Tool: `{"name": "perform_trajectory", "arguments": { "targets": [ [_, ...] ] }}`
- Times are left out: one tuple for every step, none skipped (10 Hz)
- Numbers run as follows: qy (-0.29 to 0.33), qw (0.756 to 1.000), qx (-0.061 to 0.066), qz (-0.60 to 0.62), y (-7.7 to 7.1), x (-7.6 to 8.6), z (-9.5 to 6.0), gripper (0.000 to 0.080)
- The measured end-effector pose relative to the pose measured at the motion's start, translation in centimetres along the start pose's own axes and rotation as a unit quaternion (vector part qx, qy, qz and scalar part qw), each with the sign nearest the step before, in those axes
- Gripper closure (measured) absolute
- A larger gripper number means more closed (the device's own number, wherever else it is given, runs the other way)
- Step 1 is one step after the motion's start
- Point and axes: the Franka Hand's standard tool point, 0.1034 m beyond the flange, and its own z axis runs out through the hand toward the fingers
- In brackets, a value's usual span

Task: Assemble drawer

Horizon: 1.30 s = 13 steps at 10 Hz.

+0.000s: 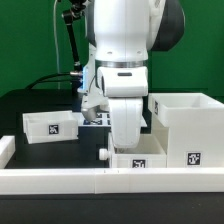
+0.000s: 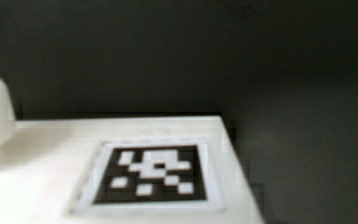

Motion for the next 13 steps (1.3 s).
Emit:
{"name": "perform_trajectory", "arguments": {
  "targets": [
    [0.0, 1.0, 0.001, 0.003, -0.04, -0.16, 0.06, 0.0757],
    [0.0, 1.0, 0.001, 0.003, -0.07, -0.18, 0.11, 0.0757],
    [0.0, 1.0, 0.002, 0.003, -0.1, -0.17, 0.16, 0.0757],
    [0.0, 1.0, 0.002, -0.001, -0.11, 0.02, 0.2, 0.0757],
    [0.0, 1.0, 0.002, 0.0, -0.11, 0.06, 0.2, 0.0757],
    [0.0, 1.0, 0.001, 0.0, -0.09, 0.03, 0.19, 0.0757],
    [0.0, 1.0, -0.001, 0.002, -0.03, -0.08, 0.17, 0.0757],
    [0.0, 1.0, 0.0, 0.003, -0.03, -0.16, 0.16, 0.0757],
    [0.0, 1.0, 0.0, 0.003, -0.03, -0.2, 0.16, 0.0757],
    [0.0, 1.0, -0.006, 0.004, -0.01, -0.18, 0.17, 0.0757],
    [0.001, 1.0, -0.02, 0.005, -0.06, -0.07, 0.27, 0.0757],
    [0.001, 1.0, -0.018, 0.005, -0.09, -0.11, 0.29, 0.0757],
    [0.001, 1.0, -0.018, 0.005, -0.06, -0.13, 0.29, 0.0757]
  ]
}}
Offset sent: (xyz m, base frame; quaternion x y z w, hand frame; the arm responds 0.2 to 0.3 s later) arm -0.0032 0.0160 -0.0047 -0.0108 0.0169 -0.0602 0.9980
